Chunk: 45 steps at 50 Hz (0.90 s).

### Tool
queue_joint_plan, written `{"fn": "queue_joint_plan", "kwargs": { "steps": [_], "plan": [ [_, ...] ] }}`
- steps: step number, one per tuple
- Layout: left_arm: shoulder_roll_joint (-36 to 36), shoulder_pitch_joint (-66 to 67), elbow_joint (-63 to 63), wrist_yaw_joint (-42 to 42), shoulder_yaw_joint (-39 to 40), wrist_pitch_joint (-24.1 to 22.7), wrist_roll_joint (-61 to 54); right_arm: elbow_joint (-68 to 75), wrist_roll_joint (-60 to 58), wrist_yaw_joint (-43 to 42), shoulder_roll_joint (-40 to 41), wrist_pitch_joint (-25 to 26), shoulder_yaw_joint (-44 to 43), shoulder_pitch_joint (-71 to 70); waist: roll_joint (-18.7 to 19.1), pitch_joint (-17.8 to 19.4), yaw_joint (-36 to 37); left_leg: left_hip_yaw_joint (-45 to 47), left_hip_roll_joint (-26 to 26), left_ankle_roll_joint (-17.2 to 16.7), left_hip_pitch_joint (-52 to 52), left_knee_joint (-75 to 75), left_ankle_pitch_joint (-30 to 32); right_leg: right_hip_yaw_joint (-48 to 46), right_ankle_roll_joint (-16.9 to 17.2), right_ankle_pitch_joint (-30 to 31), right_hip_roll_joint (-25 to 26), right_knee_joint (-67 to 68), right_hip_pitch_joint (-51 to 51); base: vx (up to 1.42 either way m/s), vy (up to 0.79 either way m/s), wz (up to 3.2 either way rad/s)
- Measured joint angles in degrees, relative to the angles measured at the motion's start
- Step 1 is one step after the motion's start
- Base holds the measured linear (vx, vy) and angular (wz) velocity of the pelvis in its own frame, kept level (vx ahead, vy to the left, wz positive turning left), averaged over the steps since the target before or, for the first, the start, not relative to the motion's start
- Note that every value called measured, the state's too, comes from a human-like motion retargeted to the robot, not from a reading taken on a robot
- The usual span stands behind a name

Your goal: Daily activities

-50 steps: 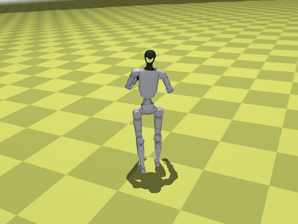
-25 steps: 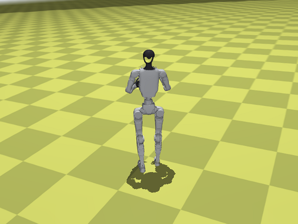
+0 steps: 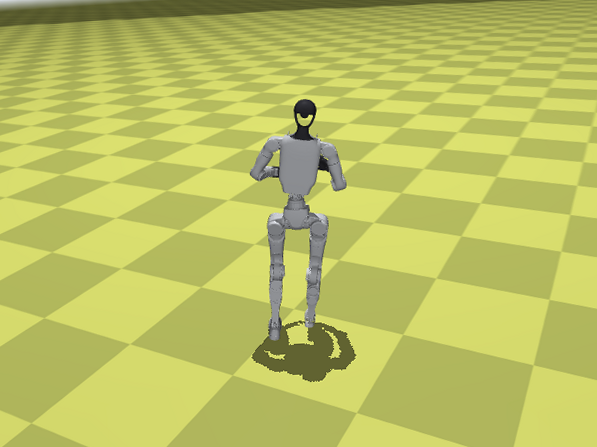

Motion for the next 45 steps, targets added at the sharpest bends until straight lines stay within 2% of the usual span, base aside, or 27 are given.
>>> {"fn": "queue_joint_plan", "kwargs": {
  "steps": [6, 10, 15, 17, 19, 22, 25, 28, 32, 35, 40, 45],
  "plan": [
    [-2.6, -3.9, -1.3, 2.1, -4.2, -1.5, 0.9, -0.8, 1.2, -5.3, -0.1, -2.5, 0.7, -0.1, 2.9, -0.1, -3.4, 1.3, 4.6, -1.8, 1.6, 12.8, 2.8, 2.2, -0.7, 3.3, 3.1, -0.3, -2.3, -0.18, 0.04, -0.49],
    [-7.1, -7.9, -2.8, 5.8, -8.1, -4.2, 2.5, -0.5, 1.6, -11.8, -0.7, -5.7, 1.0, -0.6, 4.2, -0.1, -5.5, 0.2, 5.1, -3.8, 5.3, 13.6, 5.5, 3.9, -0.5, 5.9, 4.9, -0.4, -4.4, -0.24, 0.1, -0.55],
    [-6.5, -9.4, -3.1, 11.3, -7.8, -8.5, 6.0, 1.8, -0.3, -21.7, -1.8, -10.8, 0.9, -2.9, 2.4, 0.8, -7.0, -1.8, -0.4, -4.2, 11.5, 1.1, 5.9, 6.5, 1.6, 8.4, 3.0, 0.7, -8.0, -0.3, 0.15, -0.46],
    [-5.9, -8.0, -3.7, 13.2, -7.5, -10.0, 8.2, 2.1, -2.0, -24.5, -1.4, -12.4, 1.2, -2.1, 2.2, 0.9, -6.5, -1.9, -0.9, -3.7, 12.6, -2.3, 2.9, 7.4, 2.7, 9.8, 3.6, 1.2, -9.6, -0.38, 0.17, -0.74],
    [-5.6, -5.1, -4.5, 15.5, -7.4, -11.7, 11.7, 2.4, -4.6, -27.4, -0.3, -14.4, 2.4, -0.4, 0.8, 0.5, -5.2, -0.3, -2.1, -2.4, 13.7, -6.2, 0.1, 9.3, 4.0, 11.1, 3.6, 2.5, -11.6, -0.41, 0.16, -0.87],
    [-3.7, -6.6, -4.8, 18.0, -5.5, -13.5, 15.3, 3.5, -7.0, -30.3, -1.2, -16.1, 1.8, -2.4, -1.5, 1.7, -5.5, -1.6, -5.6, 0.0, 14.9, -14.7, -2.3, 9.1, 6.2, 12.3, 0.7, 2.9, -14.4, -0.37, 0.15, 0.06],
    [-3.6, -2.7, -5.4, 21.0, -4.9, -15.2, 20.9, 4.4, -10.7, -32.7, 0.4, -18.0, 4.1, -0.5, -4.2, 2.1, -3.3, 0.8, -7.4, 1.8, 14.0, -16.7, -4.2, 11.5, 8.0, 16.5, 0.1, 3.1, -16.6, -0.42, 0.12, -0.7],
    [-2.7, -2.0, -4.8, 23.4, -4.1, -15.9, 24.8, 6.5, -13.1, -34.2, 0.5, -19.0, 5.9, -1.4, -5.9, 2.3, -2.2, 1.5, -8.8, 2.6, 12.7, -21.4, -2.4, 8.0, 5.1, 17.0, -3.8, 2.7, -19.1, -0.39, 0.08, -0.66],
    [-1.7, -0.8, -2.1, 26.3, -4.2, -16.4, 29.2, 10.9, -15.2, -35.6, 0.5, -19.7, 9.8, -2.6, -7.9, 1.9, -1.2, 3.4, -9.7, 2.7, 8.9, -24.0, 0.0, 5.5, 2.7, 13.7, -6.0, 3.8, -22.9, -0.36, 0.01, -0.57],
    [-1.2, -0.3, 1.8, 27.7, -4.8, -16.5, 31.3, 16.2, -15.7, -36.3, 0.4, -19.8, 13.7, -4.7, -9.3, 2.5, -1.2, 5.0, -10.3, 2.5, 7.6, -26.6, 2.8, 4.4, 1.4, 7.9, -7.0, 8.4, -25.2, -0.32, -0.03, -0.43],
    [0.7, -1.6, 11.4, 28.4, -4.9, -15.8, 31.5, 28.2, -15.0, -37.0, -1.1, -19.3, 18.2, -11.0, -9.3, 5.3, -2.3, 5.0, -10.6, 2.3, 7.9, -31.5, 6.2, 1.0, -0.7, -4.0, -8.6, 19.2, -25.2, -0.24, -0.05, -0.34],
    [-0.6, 2.4, 24.6, 30.1, -2.1, -14.9, 31.1, 42.5, -14.5, -40.2, -0.5, -18.9, 19.3, -12.1, -10.0, 6.1, -2.0, 7.3, -11.1, 2.7, 7.6, -32.5, 7.5, 0.4, -2.6, -13.8, -11.3, 33.2, -23.5, -0.17, -0.07, -0.5]
  ]
}}
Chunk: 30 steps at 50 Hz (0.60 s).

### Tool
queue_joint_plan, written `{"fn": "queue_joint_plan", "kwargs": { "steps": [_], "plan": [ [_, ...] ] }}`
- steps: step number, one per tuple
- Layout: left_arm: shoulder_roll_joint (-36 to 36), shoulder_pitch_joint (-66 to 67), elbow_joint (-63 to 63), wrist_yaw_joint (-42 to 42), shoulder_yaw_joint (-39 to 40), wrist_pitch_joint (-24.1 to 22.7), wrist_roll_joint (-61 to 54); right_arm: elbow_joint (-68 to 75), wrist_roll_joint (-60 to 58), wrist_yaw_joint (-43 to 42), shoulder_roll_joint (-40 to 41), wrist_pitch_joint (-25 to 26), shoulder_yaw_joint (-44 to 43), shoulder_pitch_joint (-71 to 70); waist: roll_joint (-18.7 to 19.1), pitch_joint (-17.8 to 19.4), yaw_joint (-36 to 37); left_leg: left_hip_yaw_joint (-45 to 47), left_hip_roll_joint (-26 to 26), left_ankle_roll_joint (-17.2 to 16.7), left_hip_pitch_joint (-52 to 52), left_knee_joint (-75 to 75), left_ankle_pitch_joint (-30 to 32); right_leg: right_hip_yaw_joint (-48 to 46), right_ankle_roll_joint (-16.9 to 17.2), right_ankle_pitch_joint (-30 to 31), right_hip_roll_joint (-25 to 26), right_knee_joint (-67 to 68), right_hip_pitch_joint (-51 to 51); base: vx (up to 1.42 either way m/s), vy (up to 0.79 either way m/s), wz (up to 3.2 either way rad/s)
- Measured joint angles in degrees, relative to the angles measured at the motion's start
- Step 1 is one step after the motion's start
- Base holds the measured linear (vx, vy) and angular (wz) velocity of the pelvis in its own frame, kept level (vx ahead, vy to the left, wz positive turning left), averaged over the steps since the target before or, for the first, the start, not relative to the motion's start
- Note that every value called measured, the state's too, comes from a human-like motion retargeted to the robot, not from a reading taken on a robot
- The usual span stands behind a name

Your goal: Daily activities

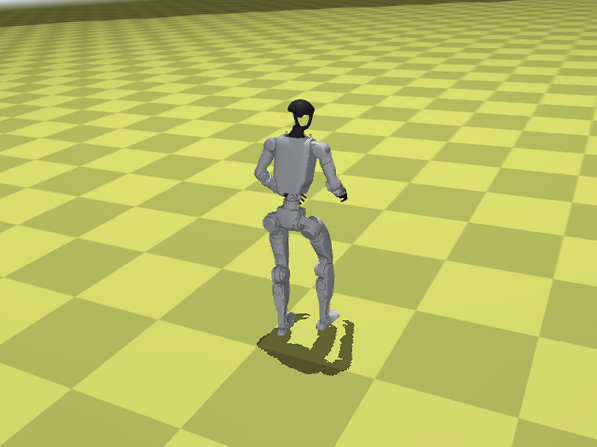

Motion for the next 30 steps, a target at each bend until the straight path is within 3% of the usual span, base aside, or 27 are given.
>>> {"fn": "queue_joint_plan", "kwargs": {
  "steps": [7, 15, 23, 30],
  "plan": [
    [-4.3, 7.2, 25.3, 3.3, 15.0, 2.6, -4.2, 22.4, 6.9, -7.9, 1.9, 0.7, -14.3, 5.5, -0.1, 0.0, 0.9, 2.6, 0.1, 0.7, 0.6, 1.6, -0.6, -0.9, 0.0, -5.1, -3.0, 0.7, 9.7, -0.07, -0.07, -0.3],
    [-1.1, 17.3, 44.3, 12.6, 49.6, 4.2, -21.3, 40.9, 24.7, -16.9, -0.6, 1.0, -45.1, 16.8, 4.7, -0.9, 2.2, 3.9, 4.3, -2.4, 0.7, 4.4, -0.8, -3.9, 1.7, 0.6, 0.4, -17.0, 20.4, 0.04, -0.13, 0.02],
    [10.2, 25.4, 45.4, 25.6, 84.1, -0.5, -43.1, 50.2, 32.9, -20.6, -6.7, 2.3, -67.7, 29.0, 10.9, 0.0, 4.6, 5.5, 9.2, -6.1, -4.5, 13.6, 0.3, -7.7, 1.5, 4.2, 3.3, -27.8, 27.7, 0.06, -0.17, 0.31],
    [24.0, 24.3, 35.8, 31.3, 98.4, -7.5, -52.6, 53.1, 30.8, -17.5, -14.1, 5.4, -71.5, 33.8, 14.8, -0.8, 6.7, 5.4, 10.7, -8.6, -11.4, 12.1, 1.8, -11.2, 0.6, 5.3, 5.6, -32.2, 31.1, 0.06, -0.11, 0.43]
  ]
}}
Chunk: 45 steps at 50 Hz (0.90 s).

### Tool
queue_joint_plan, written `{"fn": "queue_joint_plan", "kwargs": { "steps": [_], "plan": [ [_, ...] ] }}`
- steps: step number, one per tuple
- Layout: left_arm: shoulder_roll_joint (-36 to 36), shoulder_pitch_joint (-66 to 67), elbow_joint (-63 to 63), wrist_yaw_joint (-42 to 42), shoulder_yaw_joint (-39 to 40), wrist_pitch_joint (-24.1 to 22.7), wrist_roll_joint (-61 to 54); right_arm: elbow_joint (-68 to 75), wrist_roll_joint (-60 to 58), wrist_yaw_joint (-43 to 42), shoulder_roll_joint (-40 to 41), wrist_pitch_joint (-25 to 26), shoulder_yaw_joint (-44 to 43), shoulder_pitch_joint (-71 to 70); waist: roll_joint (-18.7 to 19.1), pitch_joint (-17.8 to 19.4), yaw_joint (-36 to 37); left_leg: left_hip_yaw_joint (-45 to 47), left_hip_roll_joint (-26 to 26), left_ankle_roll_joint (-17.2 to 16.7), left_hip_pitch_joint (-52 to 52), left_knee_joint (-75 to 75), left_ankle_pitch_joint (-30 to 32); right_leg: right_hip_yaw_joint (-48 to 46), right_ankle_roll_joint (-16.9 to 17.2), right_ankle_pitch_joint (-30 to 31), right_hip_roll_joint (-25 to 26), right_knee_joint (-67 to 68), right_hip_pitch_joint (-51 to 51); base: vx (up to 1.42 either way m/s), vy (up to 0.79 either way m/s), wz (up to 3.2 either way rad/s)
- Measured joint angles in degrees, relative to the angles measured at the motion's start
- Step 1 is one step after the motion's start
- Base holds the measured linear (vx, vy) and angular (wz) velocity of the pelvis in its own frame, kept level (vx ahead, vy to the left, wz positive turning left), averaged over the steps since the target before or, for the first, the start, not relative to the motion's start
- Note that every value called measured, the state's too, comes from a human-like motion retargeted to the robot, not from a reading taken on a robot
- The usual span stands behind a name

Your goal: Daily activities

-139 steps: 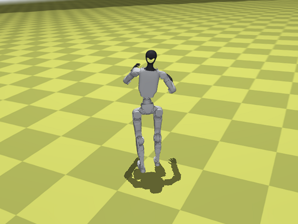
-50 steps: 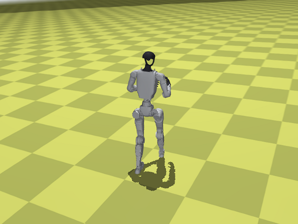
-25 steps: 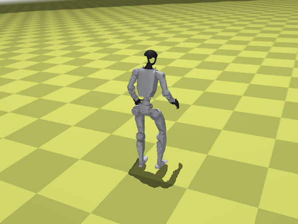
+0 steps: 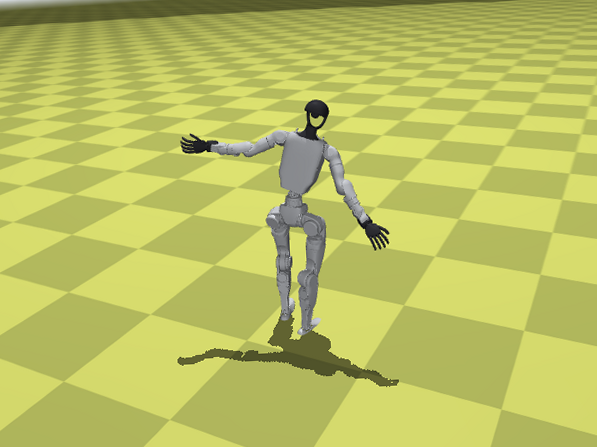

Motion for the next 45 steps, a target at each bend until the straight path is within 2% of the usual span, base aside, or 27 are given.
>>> {"fn": "queue_joint_plan", "kwargs": {
  "steps": [5, 11, 19, 23, 25, 28, 32, 35, 40, 45],
  "plan": [
    [10.1, -4.9, -8.9, -1.1, 0.1, -3.4, -3.0, -0.4, -1.1, 4.3, -5.2, 1.1, 3.9, -2.1, 0.4, -1.8, 1.4, -1.4, -0.5, -0.8, -3.1, -4.3, 2.8, -2.1, -0.5, -1.0, 0.5, -0.9, 1.2, 0.11, -0.06, 0.39],
    [19.4, -13.0, -20.8, -5.5, -6.3, -6.9, -4.4, -5.4, 1.7, 9.5, -6.8, -0.4, 13.0, -9.5, -0.9, -4.3, 2.9, -2.4, -0.6, -1.0, -5.1, -7.1, 6.5, -4.4, -1.0, -3.3, 0.7, -0.9, 2.9, 0.17, -0.01, 0.31],
    [26.5, -26.3, -44.7, -8.9, -21.3, -12.8, 2.0, -21.4, 10.8, 13.3, 2.5, -6.1, 29.8, -22.1, -3.7, -6.9, 2.5, -1.5, -0.4, -0.4, -4.5, -6.1, 10.0, -6.6, -2.3, -6.4, 0.0, -0.5, 7.2, 0.26, 0.08, 0.25],
    [27.5, -35.6, -58.1, -6.7, -30.0, -14.9, 8.3, -29.0, 15.7, 13.7, 9.6, -9.0, 38.2, -26.5, -4.9, -7.7, 0.9, -1.3, -1.5, 0.8, -1.5, -5.2, 10.0, -8.4, -3.8, -9.4, -1.2, 3.9, 9.4, 0.34, 0.16, 0.25],
    [26.9, -41.8, -63.6, -4.0, -35.3, -15.3, 12.3, -31.2, 18.1, 13.3, 13.0, -10.4, 41.5, -28.2, -5.3, -7.6, -0.2, -1.6, -2.6, 1.6, 1.3, -5.5, 9.4, -9.4, -4.3, -11.4, -2.9, 10.8, 9.4, 0.36, 0.19, 0.31],
    [23.8, -53.3, -67.9, 1.0, -45.3, -14.0, 19.3, -32.4, 22.7, 12.5, 17.2, -12.6, 44.2, -30.6, -6.8, -6.2, -1.9, -2.1, -6.7, 3.4, 8.1, -8.4, 8.4, -9.5, -3.5, -10.6, -10.1, 34.1, 4.8, 0.35, 0.22, 0.44],
    [17.7, -64.2, -66.2, 5.1, -56.7, -11.0, 24.9, -31.7, 27.8, 10.0, 20.5, -15.6, 46.0, -34.2, -9.5, -4.7, -4.7, -3.3, -13.0, 5.6, 16.4, -13.7, 7.8, -6.5, -5.6, -10.6, -20.6, 62.0, -4.7, 0.37, 0.2, 0.5],
    [11.4, -70.3, -61.7, 5.6, -67.2, -7.7, 27.6, -29.7, 30.1, 7.2, 21.4, -17.7, 47.4, -38.7, -11.4, -3.7, -7.0, -5.7, -17.2, 6.2, 22.0, -18.9, 8.7, -3.6, -7.0, -13.6, -24.8, 71.2, -12.2, 0.43, 0.14, 0.63],
    [0.2, -75.9, -55.4, -0.9, -87.7, -3.2, 31.5, -27.6, 30.0, 3.2, 20.0, -20.4, 50.7, -47.7, -11.5, -2.1, -10.5, -10.4, -19.1, 6.1, 28.8, -23.8, 9.4, -1.1, -6.0, -16.2, -23.5, 65.2, -21.9, 0.5, 0.06, 0.73],
    [-9.8, -75.3, -58.8, -10.9, -106.0, -2.0, 39.6, -29.8, 28.1, 2.1, 16.9, -22.6, 53.2, -54.5, -6.9, 0.0, -12.1, -12.6, -14.2, 5.6, 30.5, -21.1, 5.1, -1.8, -1.9, -10.8, -14.6, 40.0, -26.0, 0.53, 0.01, 0.5]
  ]
}}
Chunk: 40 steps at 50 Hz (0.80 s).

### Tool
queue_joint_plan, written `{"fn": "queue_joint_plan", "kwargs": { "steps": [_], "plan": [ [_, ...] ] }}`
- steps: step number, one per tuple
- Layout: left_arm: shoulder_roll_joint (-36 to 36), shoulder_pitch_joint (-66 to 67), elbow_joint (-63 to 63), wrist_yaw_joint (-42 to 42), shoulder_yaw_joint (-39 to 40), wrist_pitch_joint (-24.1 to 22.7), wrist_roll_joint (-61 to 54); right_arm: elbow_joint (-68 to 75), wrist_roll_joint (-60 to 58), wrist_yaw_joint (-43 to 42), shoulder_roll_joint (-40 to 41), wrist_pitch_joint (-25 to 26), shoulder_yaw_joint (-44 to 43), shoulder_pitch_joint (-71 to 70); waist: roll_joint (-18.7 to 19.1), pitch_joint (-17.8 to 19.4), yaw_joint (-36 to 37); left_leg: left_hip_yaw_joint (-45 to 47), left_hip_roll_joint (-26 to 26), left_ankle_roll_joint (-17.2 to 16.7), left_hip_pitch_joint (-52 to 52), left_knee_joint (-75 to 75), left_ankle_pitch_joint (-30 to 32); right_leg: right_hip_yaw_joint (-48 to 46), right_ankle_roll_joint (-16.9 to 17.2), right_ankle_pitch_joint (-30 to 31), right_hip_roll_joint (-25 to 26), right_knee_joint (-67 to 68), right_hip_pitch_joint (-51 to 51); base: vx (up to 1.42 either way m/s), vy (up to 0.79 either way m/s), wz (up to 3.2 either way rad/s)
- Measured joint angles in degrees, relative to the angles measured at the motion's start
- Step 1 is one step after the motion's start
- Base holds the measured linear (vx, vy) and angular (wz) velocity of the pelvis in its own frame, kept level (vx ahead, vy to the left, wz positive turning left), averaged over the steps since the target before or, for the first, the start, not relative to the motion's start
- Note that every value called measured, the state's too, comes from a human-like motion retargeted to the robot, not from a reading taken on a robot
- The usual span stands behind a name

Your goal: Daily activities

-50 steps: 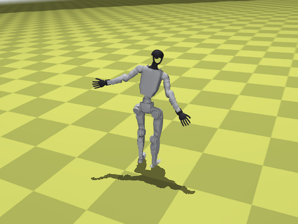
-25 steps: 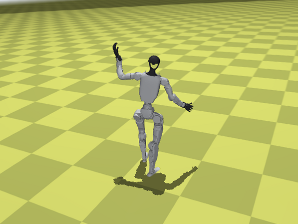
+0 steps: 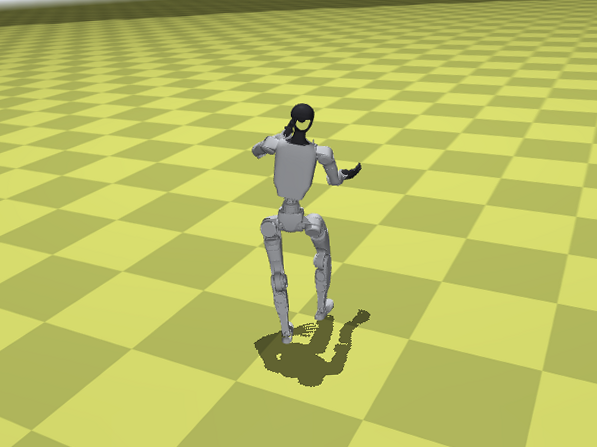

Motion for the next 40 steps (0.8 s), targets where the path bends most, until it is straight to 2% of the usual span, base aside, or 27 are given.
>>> {"fn": "queue_joint_plan", "kwargs": {
  "steps": [2, 5, 8, 12, 15, 18, 21, 24, 27, 30, 33, 37, 40],
  "plan": [
    [-2.5, 2.9, -3.3, -4.0, -5.3, -0.4, 2.1, -2.2, -0.5, 0.6, -0.9, -0.8, 1.1, -0.4, 1.6, 0.0, -0.4, -0.2, 1.5, -0.5, -0.5, 1.9, -2.2, -0.4, 1.9, 3.1, 3.1, -11.6, -0.9, 0.52, -0.04, 0.2],
    [-5.4, 7.2, -6.8, -9.1, -11.9, -1.0, 3.5, -4.8, -1.3, 1.9, -1.3, -1.8, 2.0, 0.5, 1.9, 0.1, -1.2, -0.9, 1.6, -0.8, 0.3, 3.7, -4.8, 1.0, 4.3, 5.0, 4.5, -19.2, -4.4, 0.51, -0.08, 0.06],
    [-8.4, 12.3, -7.7, -13.6, -16.8, -1.0, 4.5, -6.0, -2.0, 2.8, -1.0, -2.1, 1.6, 4.8, 2.2, -1.6, -0.6, -0.8, 2.2, -1.2, 0.0, 7.6, -8.2, 2.8, 5.5, 8.8, 6.2, -24.7, -6.7, 0.56, -0.11, 0.05],
    [-12.9, 17.9, -3.2, -18.2, -21.4, -0.1, 5.1, -3.7, -3.7, 4.3, -0.3, -0.9, 1.3, 11.7, 3.0, -4.3, -0.2, 3.4, 5.3, -2.6, -1.3, 16.3, -11.9, 4.7, 5.5, 15.2, 8.4, -27.1, -7.5, 0.63, -0.13, 0.43],
    [-14.6, 18.0, 3.9, -21.1, -22.1, 1.2, 3.7, 1.2, -5.3, 5.2, -1.9, 2.0, 0.7, 13.2, 3.9, -4.2, -3.3, 0.7, 7.8, -4.2, -1.1, 20.9, -9.3, 3.6, 4.8, 18.0, 8.0, -25.2, -5.8, 0.72, -0.19, 1.12],
    [-17.2, 22.2, 14.0, -23.4, -22.0, 2.9, 2.2, 7.7, -9.1, 6.4, -1.9, 5.2, 1.6, 17.1, 5.7, -3.5, -4.5, 0.2, 12.8, -7.5, -2.6, 32.8, -2.8, 2.9, 2.3, 17.3, 10.7, -18.5, -4.4, 0.7, -0.24, 0.48],
    [-19.3, 27.9, 25.7, -25.3, -20.2, 4.7, 1.5, 13.8, -15.5, 7.9, -1.7, 8.9, 3.3, 21.4, 7.9, -2.5, -4.8, 1.0, 20.0, -9.4, -7.2, 49.6, 4.4, 1.4, -0.9, 13.1, 14.5, -13.3, -2.2, 0.68, -0.26, 0.31],
    [-20.6, 33.2, 37.5, -27.2, -16.2, 6.4, 2.0, 18.9, -23.7, 9.8, -1.8, 12.5, 5.1, 24.9, 9.6, -1.3, -4.4, 2.1, 27.5, -7.0, -14.0, 65.3, 8.0, -0.1, -3.3, 9.8, 18.3, -12.9, 2.1, 0.66, -0.27, 0.25],
    [-20.1, 38.4, 46.8, -28.1, -11.1, 8.4, 3.8, 22.6, -31.4, 11.5, -1.7, 15.2, 6.4, 27.2, 9.5, 0.0, -2.2, 2.5, 31.3, -2.6, -21.1, 75.1, 4.3, 0.2, -4.4, 7.9, 21.0, -16.2, 8.4, 0.65, -0.27, -0.01],
    [-18.5, 44.0, 53.1, -28.2, -5.4, 9.5, 5.8, 24.7, -38.1, 12.9, -1.4, 16.7, 7.3, 28.9, 8.7, 1.2, 1.2, 2.5, 30.8, 0.4, -27.6, 78.4, -1.8, 2.0, -4.4, 7.0, 22.8, -20.6, 15.4, 0.65, -0.22, -0.36],
    [-16.3, 50.1, 56.1, -28.0, 0.5, 9.2, 6.9, 25.2, -42.6, 14.0, -1.0, 17.2, 7.5, 29.8, 7.3, 2.4, 4.5, 3.7, 27.9, 1.5, -32.8, 73.8, -6.1, 4.9, -3.5, 6.9, 23.3, -26.6, 23.3, 0.66, -0.14, -0.53],
    [-14.5, 58.0, 57.2, -27.5, 6.7, 8.2, 6.2, 24.8, -44.4, 15.0, -0.6, 16.7, 7.4, 30.2, 5.9, 2.9, 8.1, 6.3, 23.4, 0.1, -37.5, 57.8, -7.7, 8.7, -1.8, 6.4, 22.8, -33.1, 32.2, 0.67, -0.03, -0.47],
    [-14.0, 62.5, 57.4, -27.7, 10.4, 7.7, 4.9, 24.5, -44.4, 15.4, -0.4, 16.4, 7.1, 30.0, 4.6, 2.4, 9.9, 7.8, 18.6, -2.5, -38.9, 39.4, -5.0, 10.4, -0.4, 6.2, 21.4, -37.8, 37.4, 0.64, 0.07, -0.19]
  ]
}}
